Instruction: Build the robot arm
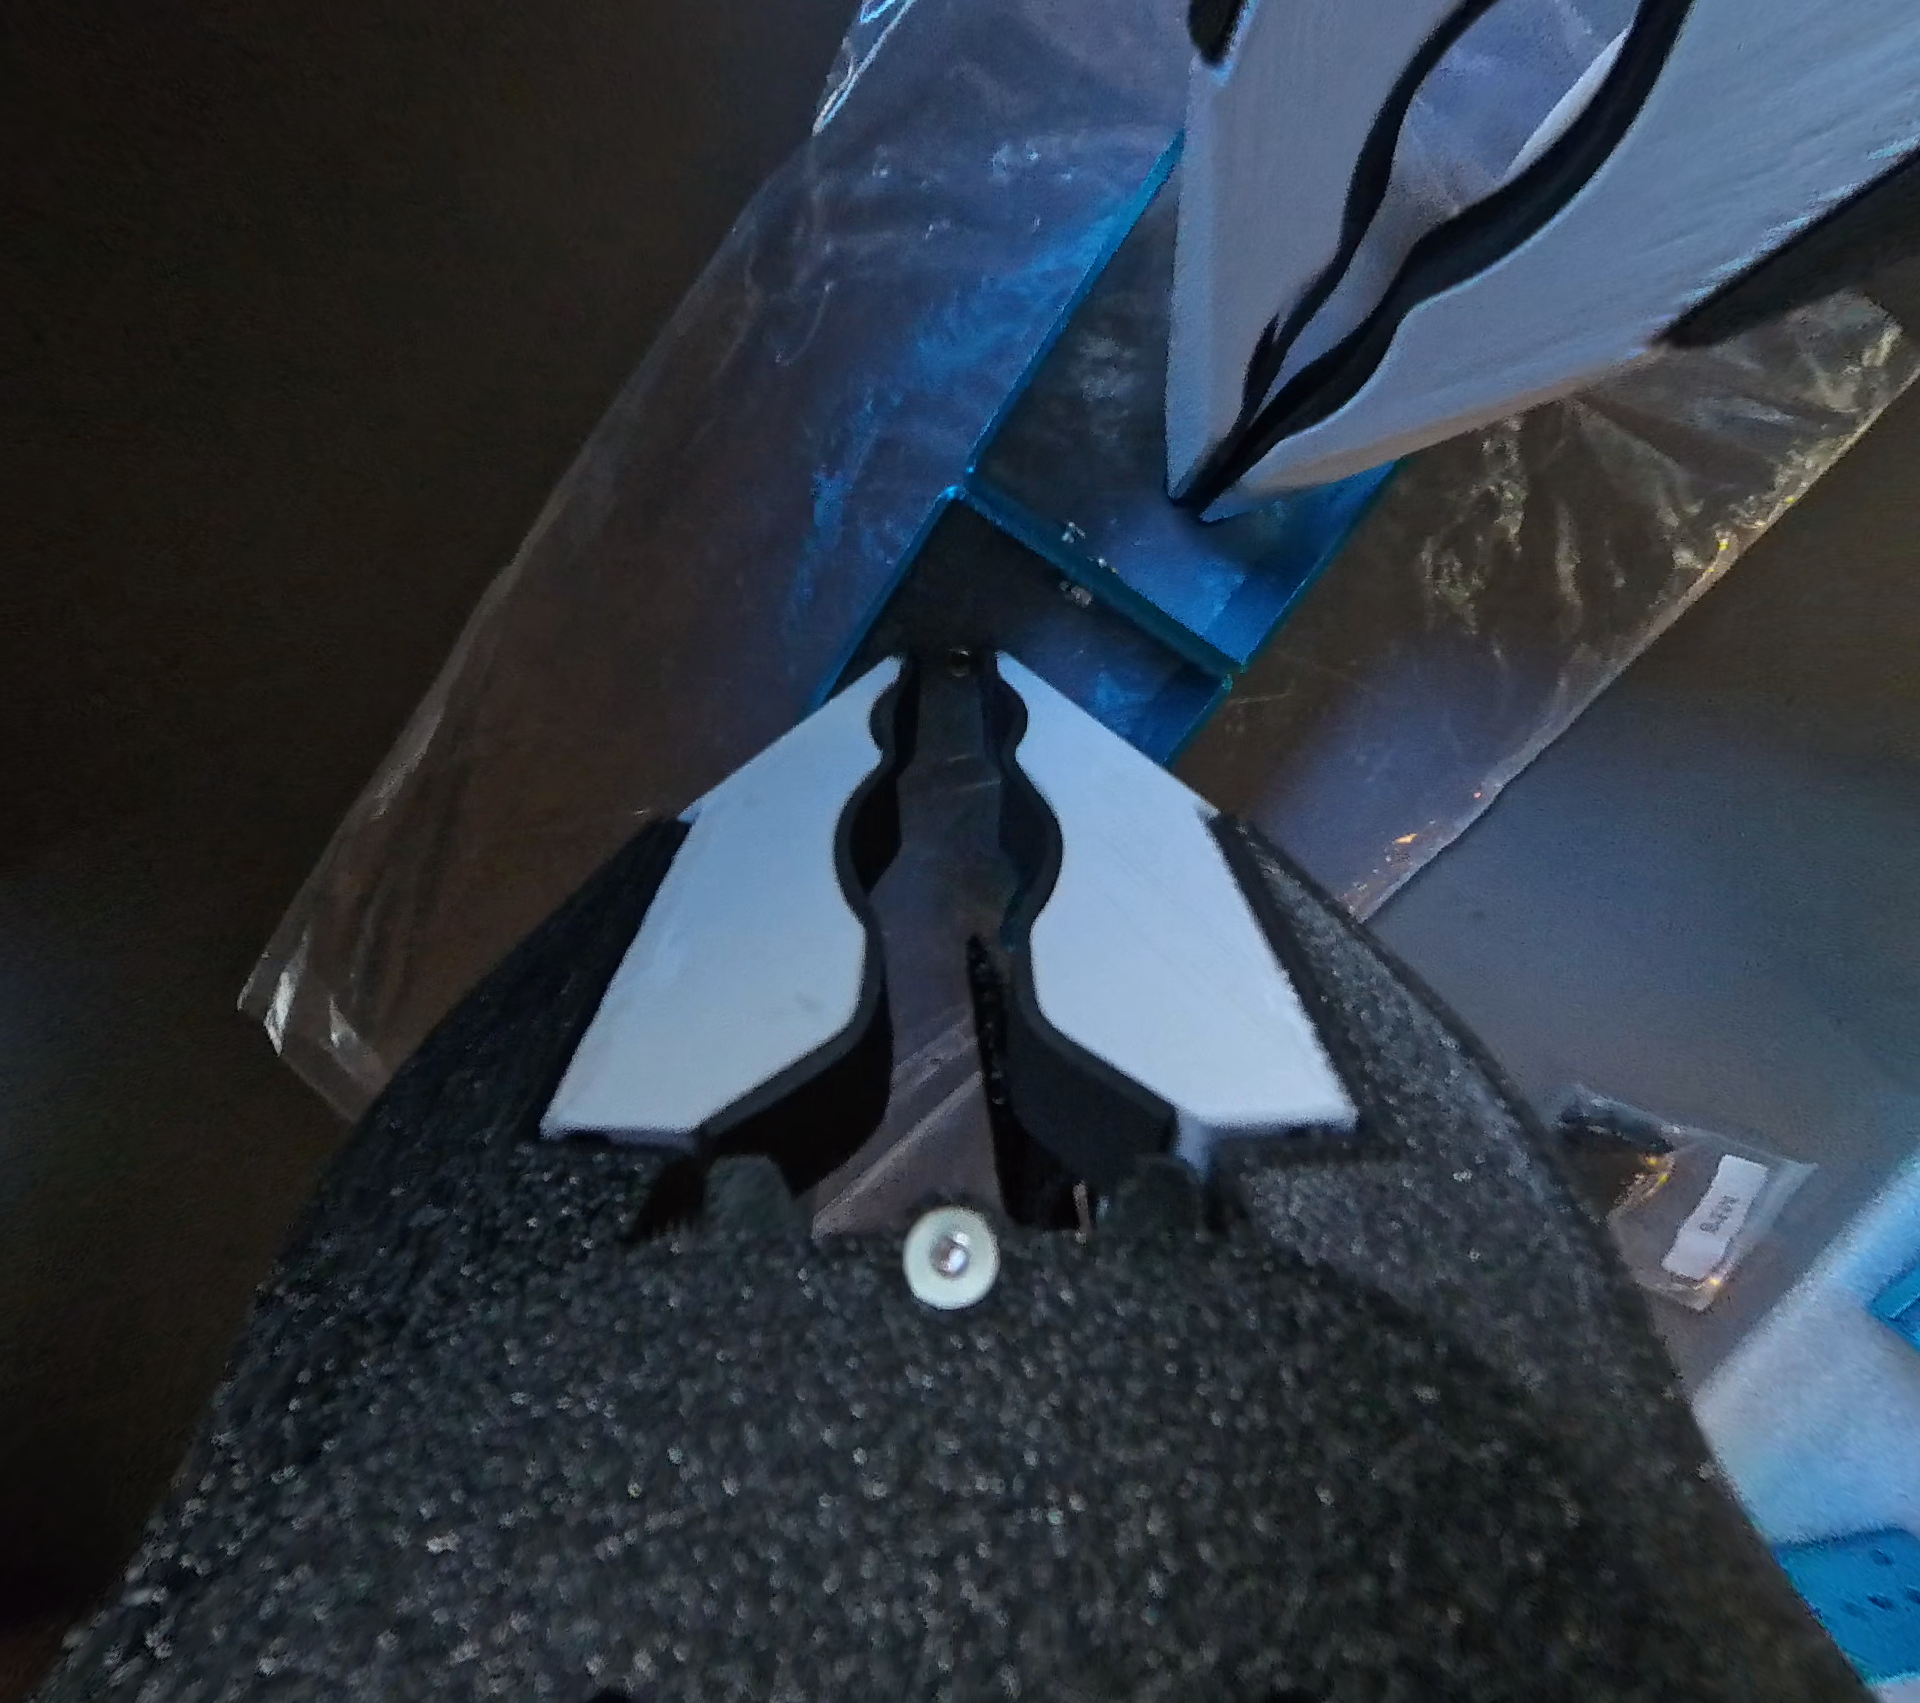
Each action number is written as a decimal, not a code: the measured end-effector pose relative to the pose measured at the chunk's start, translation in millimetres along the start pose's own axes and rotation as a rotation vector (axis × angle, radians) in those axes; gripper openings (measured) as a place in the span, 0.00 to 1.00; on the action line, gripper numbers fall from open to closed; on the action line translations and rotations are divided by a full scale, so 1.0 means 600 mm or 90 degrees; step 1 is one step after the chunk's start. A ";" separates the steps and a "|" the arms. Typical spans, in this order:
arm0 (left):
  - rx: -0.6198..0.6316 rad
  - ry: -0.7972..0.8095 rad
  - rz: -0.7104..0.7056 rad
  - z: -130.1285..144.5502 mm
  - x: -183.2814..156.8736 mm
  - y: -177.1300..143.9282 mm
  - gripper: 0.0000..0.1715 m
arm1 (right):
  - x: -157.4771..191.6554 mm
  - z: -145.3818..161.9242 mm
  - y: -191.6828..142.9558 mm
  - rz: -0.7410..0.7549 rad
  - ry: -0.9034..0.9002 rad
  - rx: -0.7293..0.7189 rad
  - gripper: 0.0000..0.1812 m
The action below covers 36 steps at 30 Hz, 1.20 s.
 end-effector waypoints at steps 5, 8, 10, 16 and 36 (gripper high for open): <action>0.001 -0.002 0.003 0.001 -0.001 0.001 0.00 | -0.006 -0.011 0.002 -0.014 -0.007 0.057 0.03; -0.001 -0.004 0.004 0.001 0.000 -0.001 0.00 | -0.009 -0.011 0.002 -0.020 -0.004 0.056 0.02; -0.003 -0.005 0.005 0.002 0.000 -0.002 0.00 | -0.009 -0.008 0.001 -0.019 -0.002 0.047 0.02; -0.039 -0.020 0.015 -0.003 0.002 -0.006 0.00 | -0.018 0.029 -0.031 0.038 0.031 -0.108 0.02; -0.069 -0.034 0.061 -0.010 -0.010 0.016 0.00 | 0.030 0.041 0.004 0.252 -0.084 -0.310 0.02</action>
Point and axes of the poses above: each gripper's, where its closed fingertips meet, y out along the fingers, z out of its underside, x = y × z across the jaws, the point moved 9 cm from there along -y, back along the fingers, and after that the axes turned 7 degrees about -x, right-handed, at the moved point
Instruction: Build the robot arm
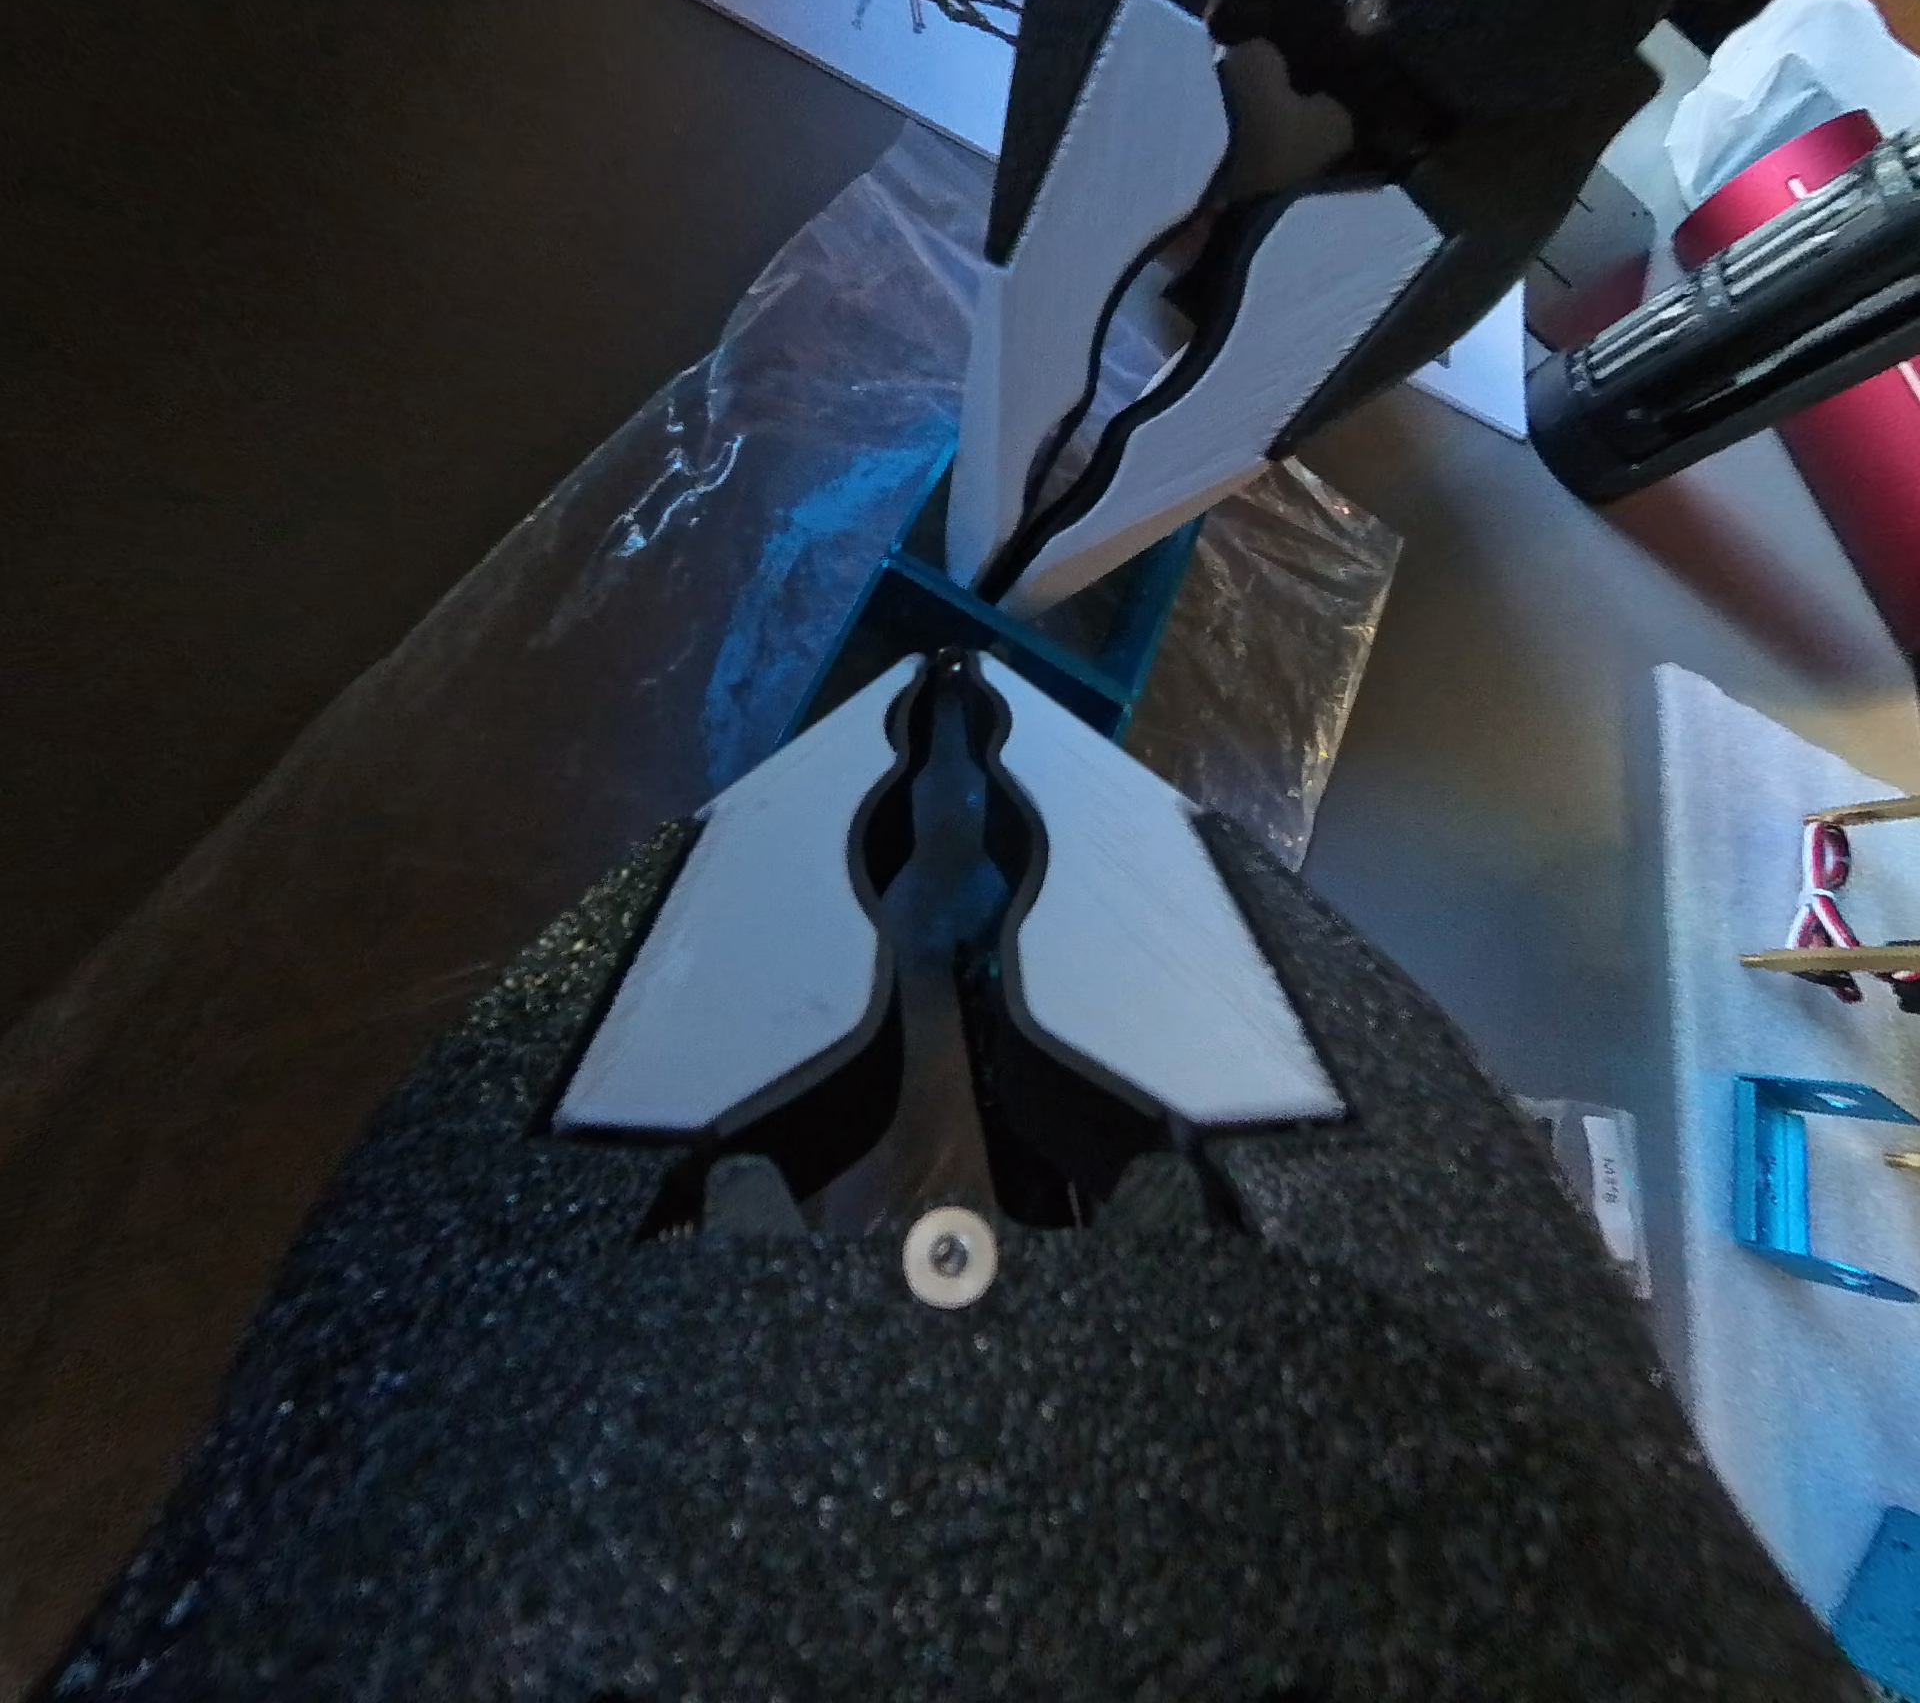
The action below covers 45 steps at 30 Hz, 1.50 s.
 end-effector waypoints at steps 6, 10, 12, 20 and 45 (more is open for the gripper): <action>0.000 0.002 -0.001 0.000 0.000 0.000 0.00 | -0.002 0.000 0.000 -0.005 0.008 -0.001 0.02; -0.003 0.000 0.000 0.001 0.001 0.000 0.00 | -0.001 0.001 0.000 -0.001 0.011 -0.003 0.02; -0.006 -0.004 0.002 0.001 0.002 0.000 0.00 | -0.002 0.001 0.000 -0.001 0.019 -0.003 0.02; -0.012 -0.006 0.003 0.002 0.002 0.001 0.00 | -0.013 -0.002 -0.003 -0.032 0.131 0.013 0.02; -0.006 0.015 -0.010 -0.015 -0.015 0.024 0.00 | -0.006 0.022 -0.012 -0.056 0.588 0.035 0.01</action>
Point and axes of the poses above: each gripper's, where its closed fingertips meet, y out along the fingers, z out of its underside, x = y × z across the jaws, the point moved 9 cm from there along -y, back along the fingers, and after that the axes turned 7 degrees about -x, right-handed, at the moved point
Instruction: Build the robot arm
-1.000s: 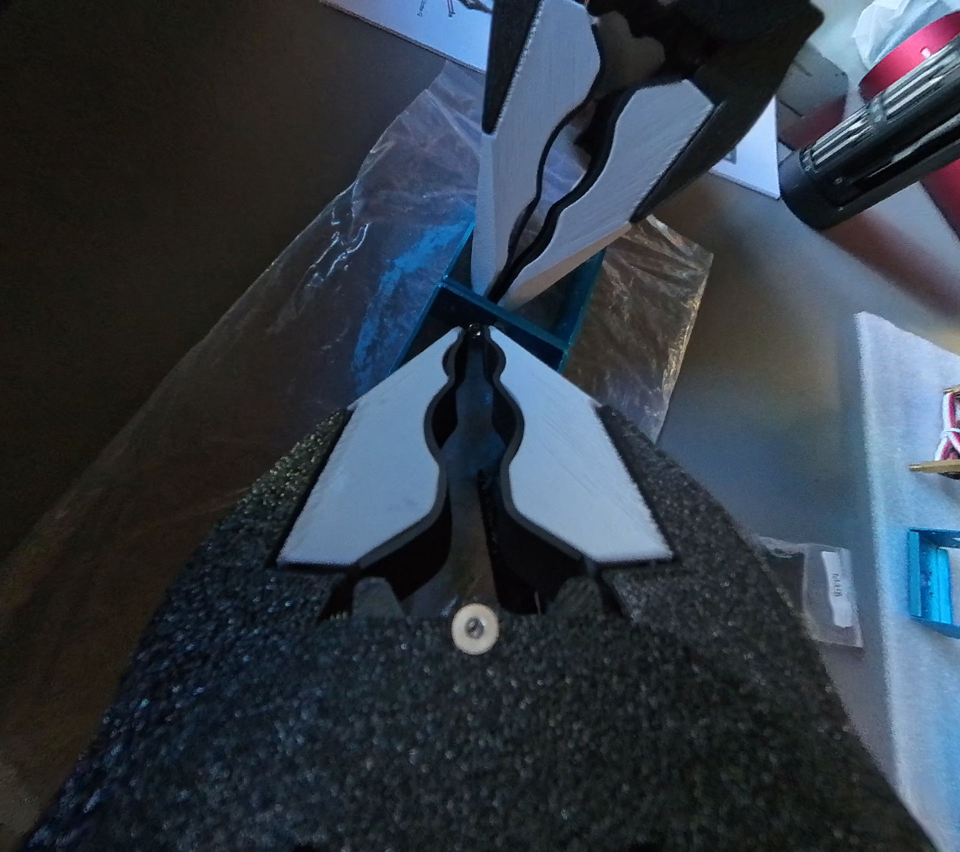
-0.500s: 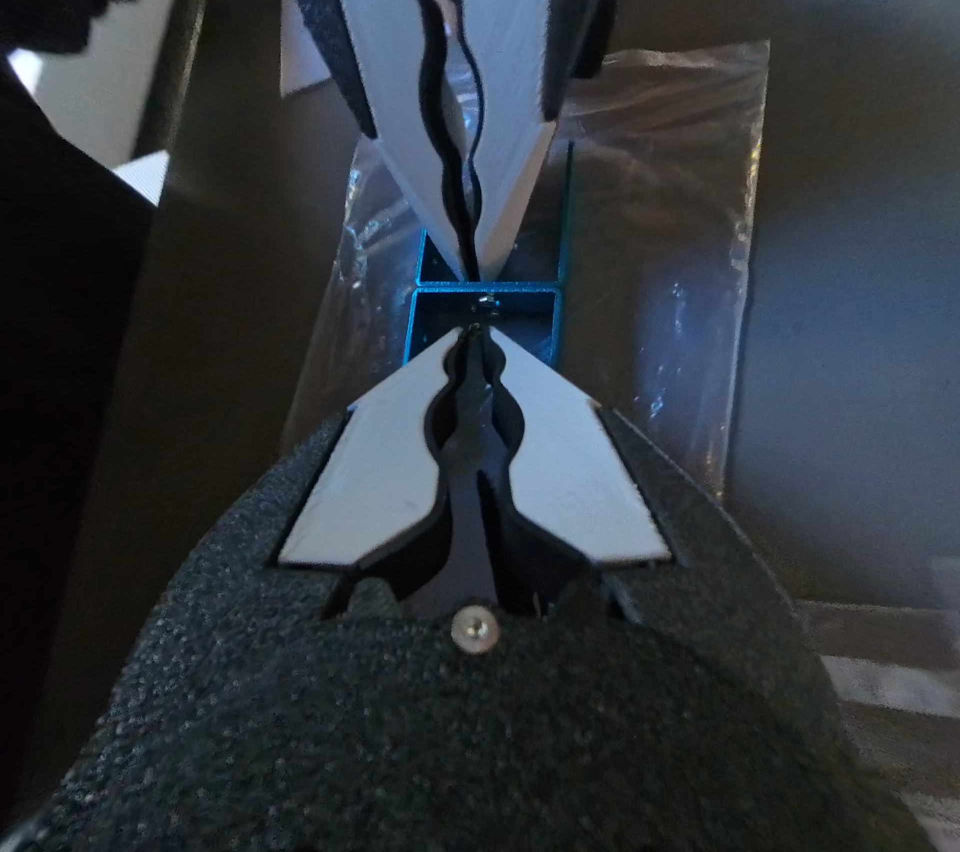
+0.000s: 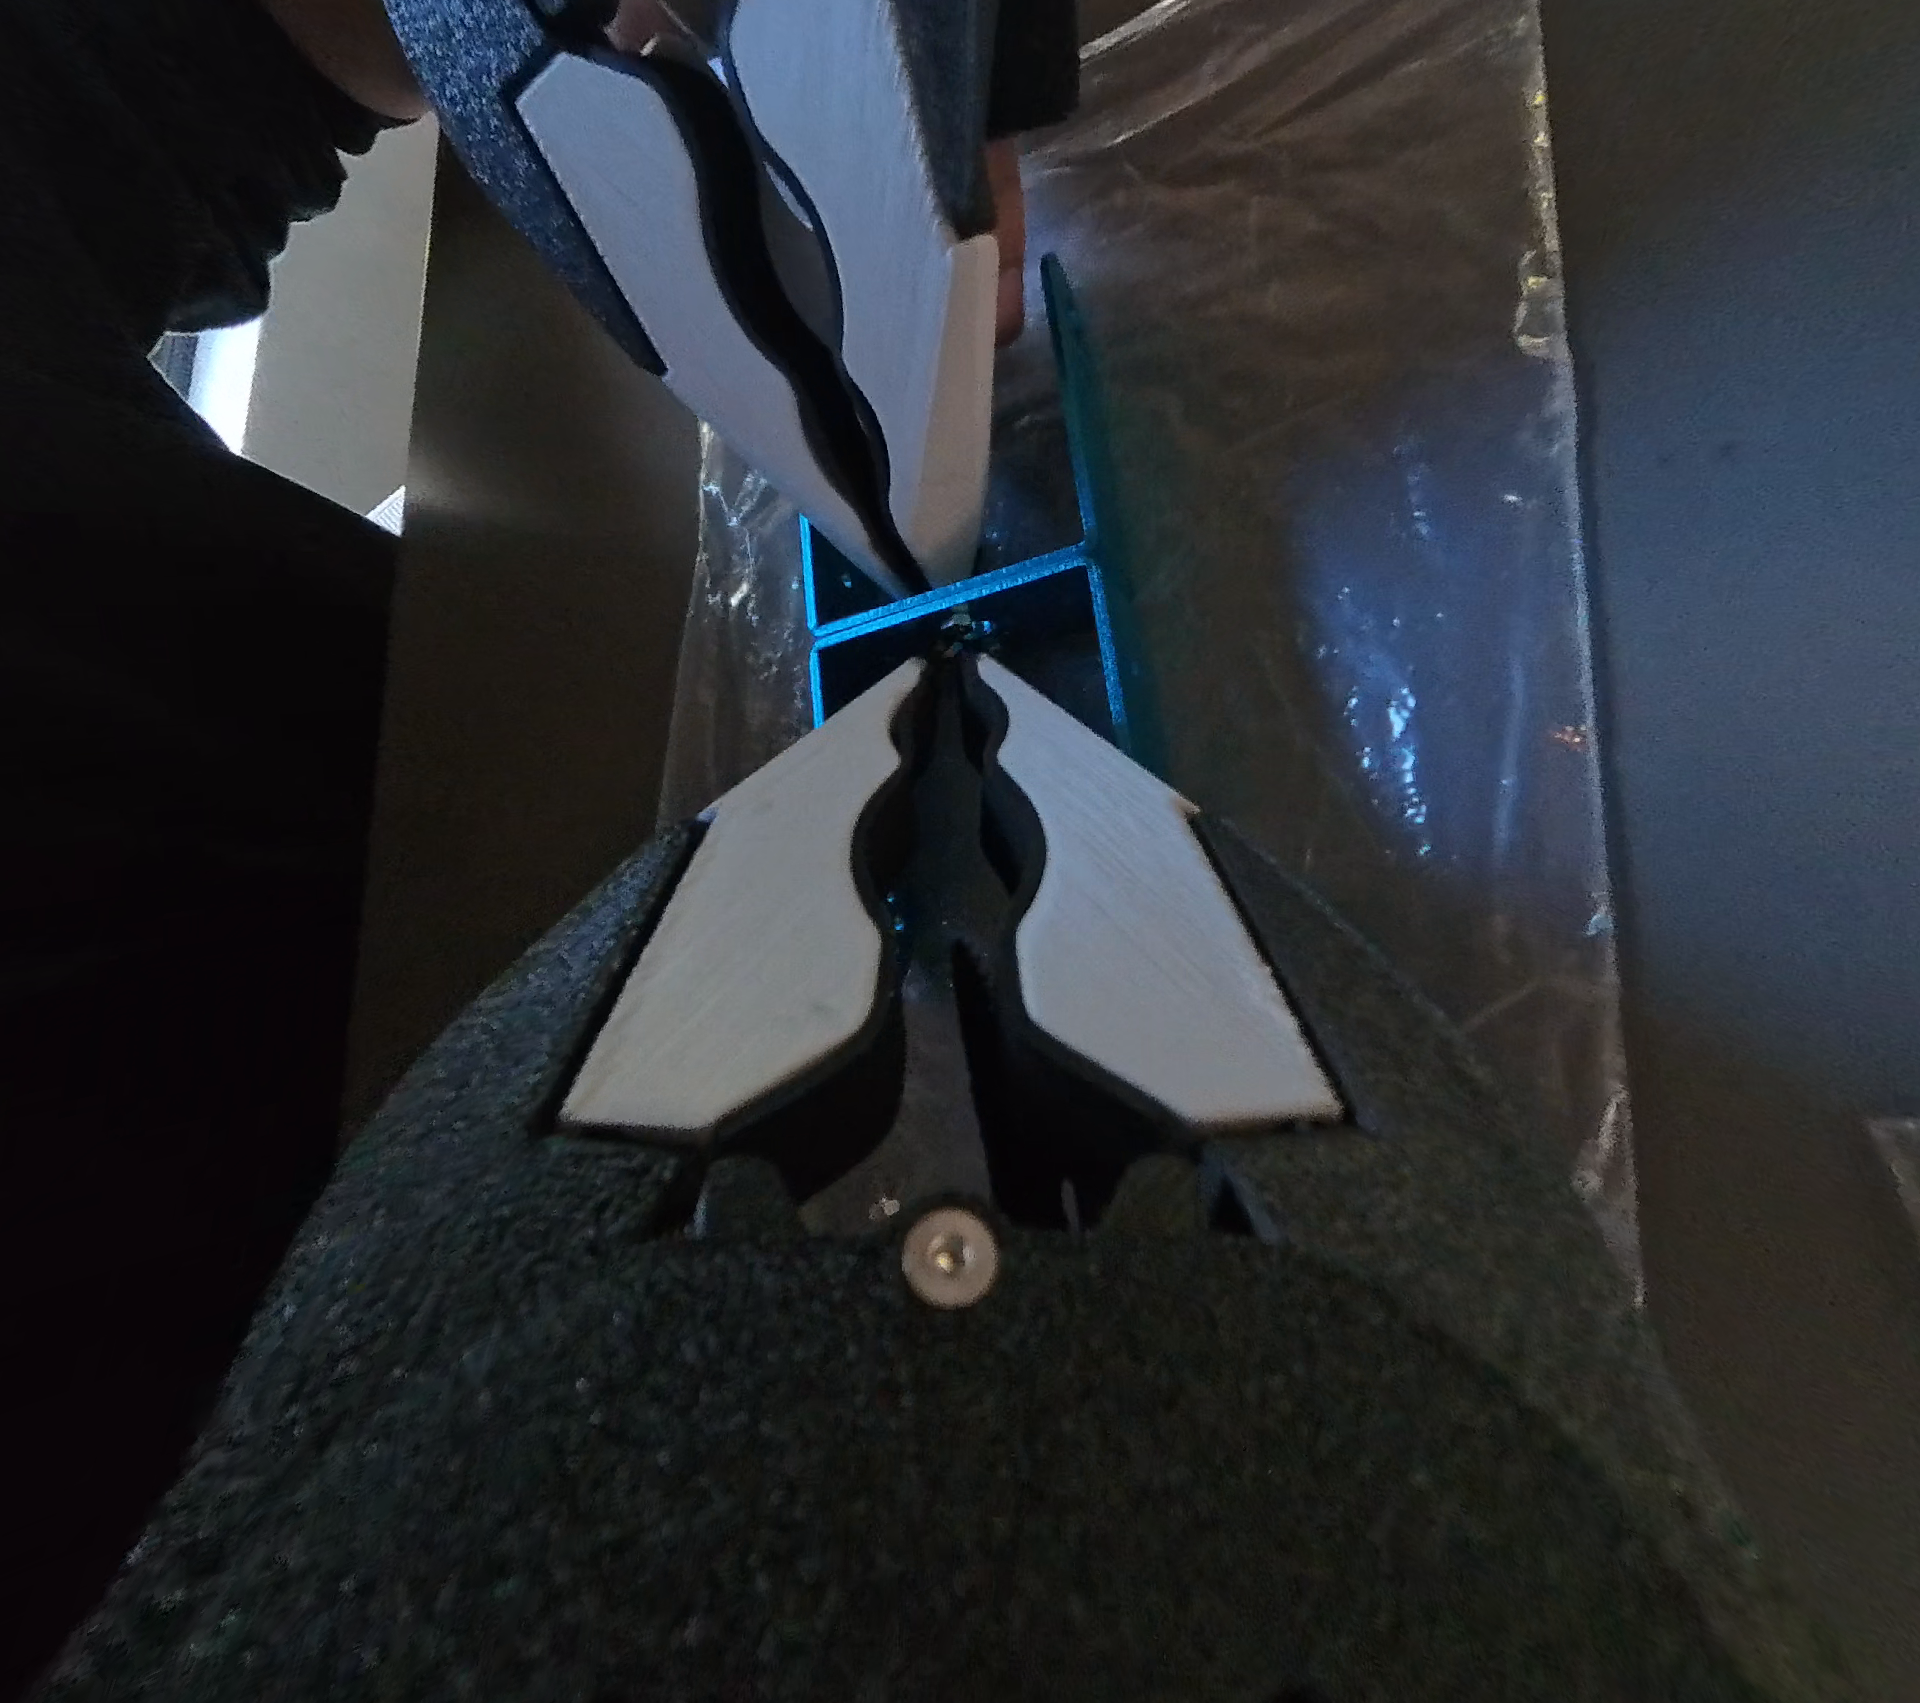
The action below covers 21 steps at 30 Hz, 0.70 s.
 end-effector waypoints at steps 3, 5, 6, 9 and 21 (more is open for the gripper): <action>0.002 0.002 0.001 -0.001 -0.001 0.001 0.00 | -0.001 -0.001 -0.003 -0.007 0.008 -0.011 0.00; 0.002 0.003 0.002 -0.001 -0.001 0.001 0.00 | -0.002 -0.001 -0.002 -0.011 0.016 -0.014 0.00; 0.000 0.002 0.002 0.000 -0.001 0.001 0.00 | -0.001 0.000 -0.003 -0.012 0.017 -0.014 0.00; -0.002 0.001 0.006 -0.001 -0.002 0.002 0.00 | -0.001 0.001 -0.003 -0.019 0.024 -0.013 0.00; 0.001 0.008 0.006 -0.003 -0.005 0.004 0.00 | 0.001 0.002 -0.004 -0.034 0.040 0.006 0.00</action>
Point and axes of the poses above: each gripper's, where its closed fingertips meet, y out along the fingers, z out of its underside, x = y × z across the jaws, the point moved 9 cm from there along -y, back along the fingers, and after that the axes turned 7 degrees about -x, right-handed, at the moved point
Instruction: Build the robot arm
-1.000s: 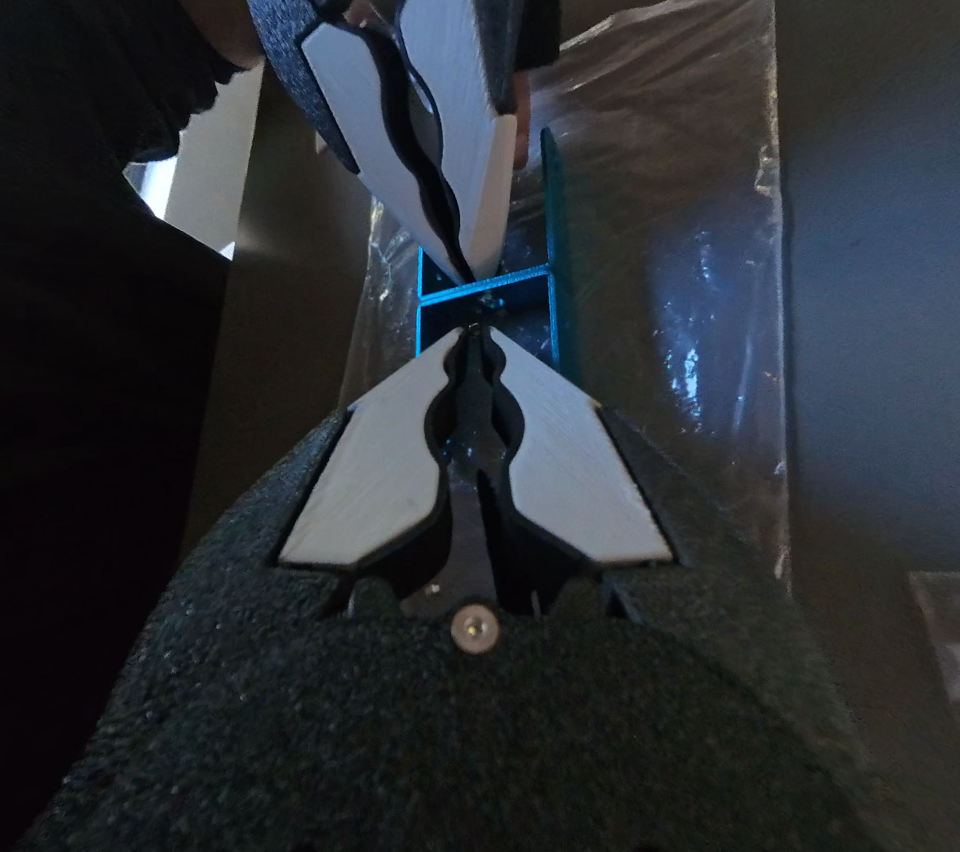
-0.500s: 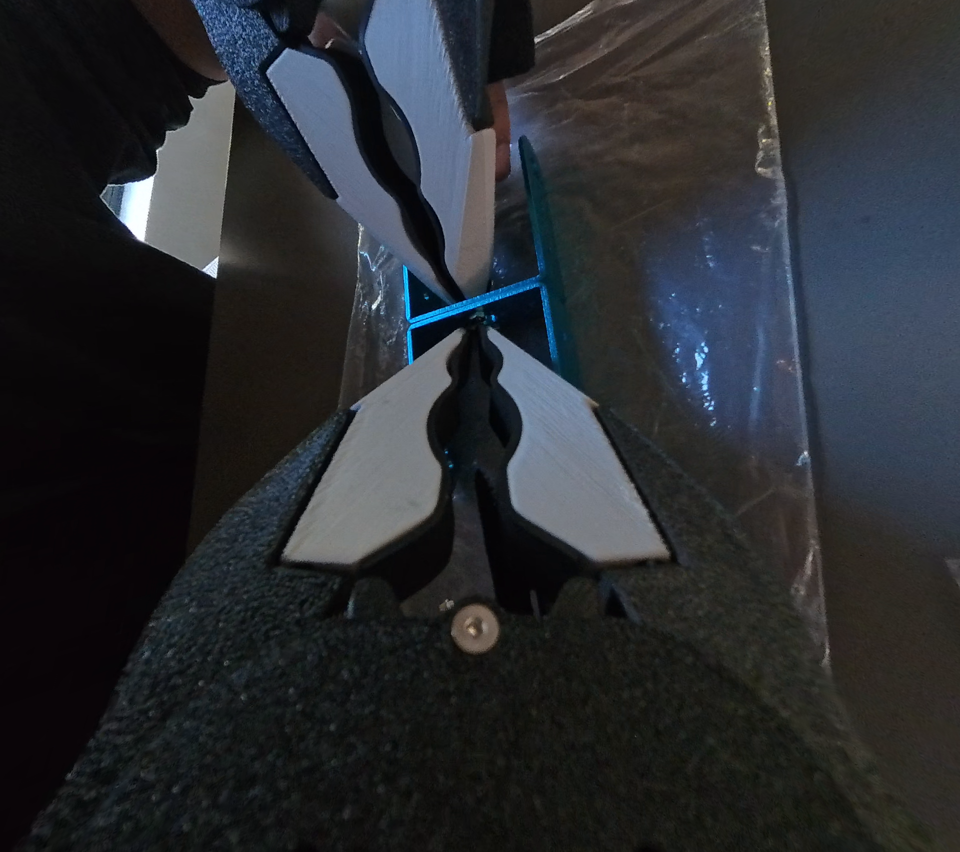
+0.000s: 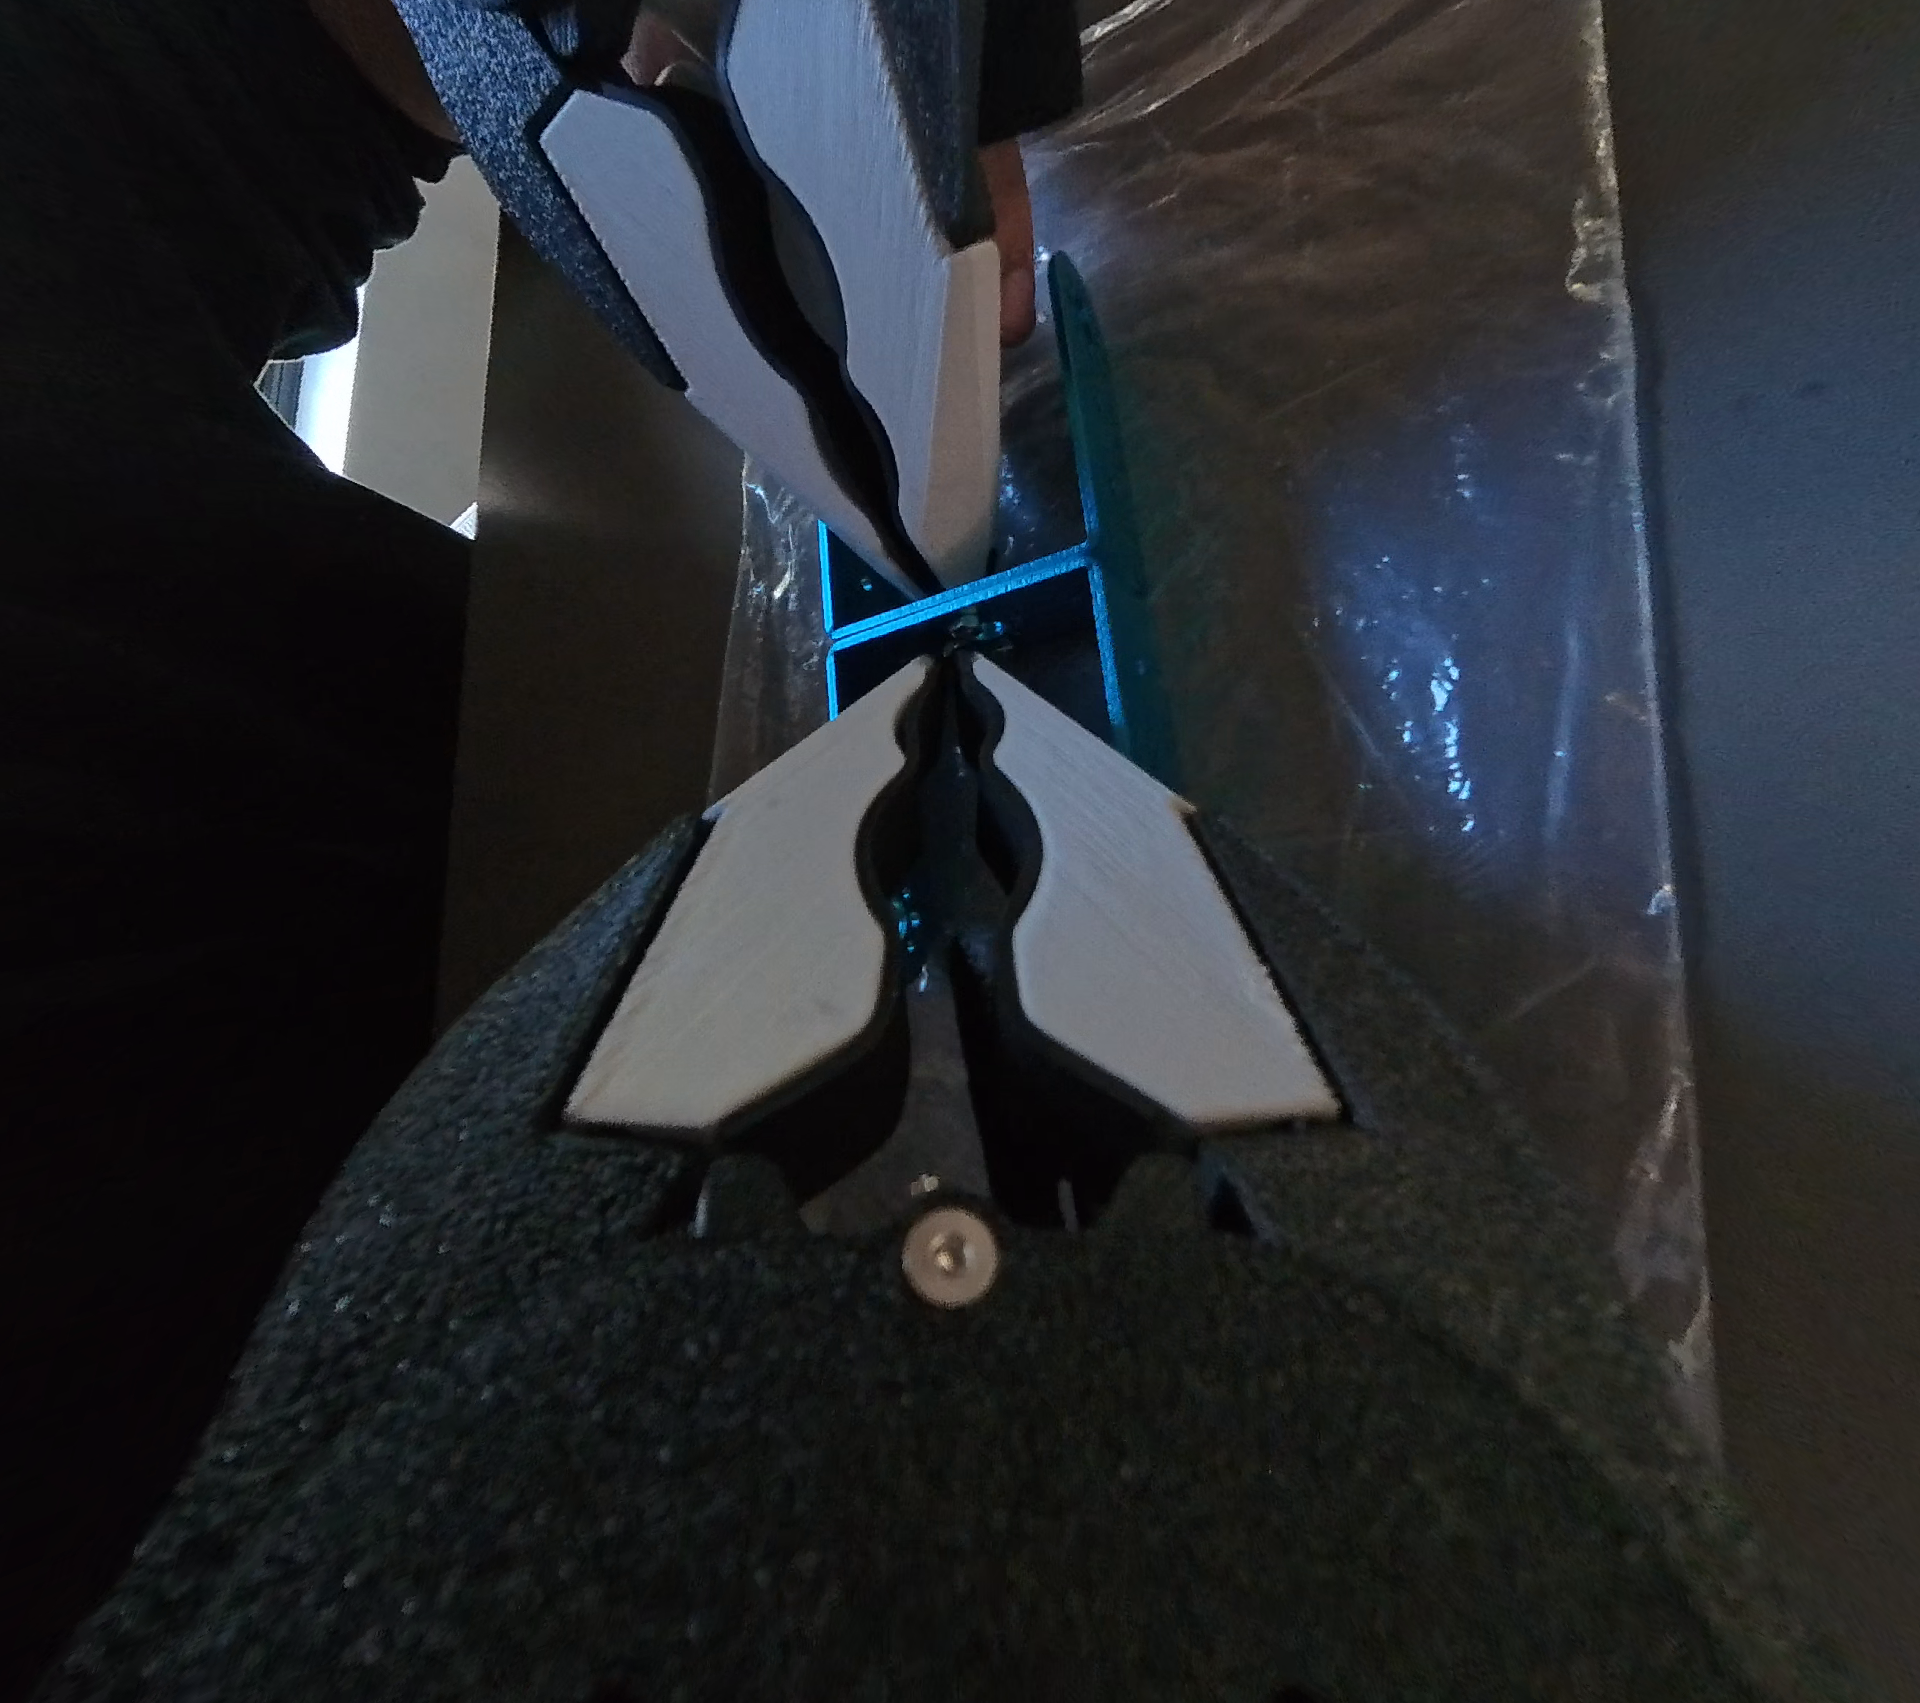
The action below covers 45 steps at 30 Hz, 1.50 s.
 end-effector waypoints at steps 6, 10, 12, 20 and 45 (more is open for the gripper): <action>0.000 0.003 -0.003 -0.001 0.000 -0.001 0.00 | 0.007 0.000 0.001 -0.013 0.003 0.009 0.00; 0.001 0.007 -0.005 -0.001 -0.001 0.000 0.00 | 0.007 0.000 0.001 -0.011 -0.006 0.008 0.00; 0.002 0.008 -0.006 -0.001 -0.001 0.000 0.00 | 0.007 0.001 0.001 -0.012 -0.006 0.010 0.00; -0.008 0.007 -0.009 -0.004 0.001 -0.006 0.00 | 0.007 0.000 0.001 0.007 -0.027 0.013 0.00; 0.042 0.007 -0.030 0.012 0.015 -0.037 0.00 | 0.026 -0.026 0.026 0.086 -0.311 0.104 0.08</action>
Point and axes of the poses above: each gripper's, where its closed fingertips meet, y out along the fingers, z out of its underside, x = y × z across the jaws, the point moved 9 cm from there along -y, back along the fingers, and after that the axes turned 7 degrees about -x, right-handed, at the moved point
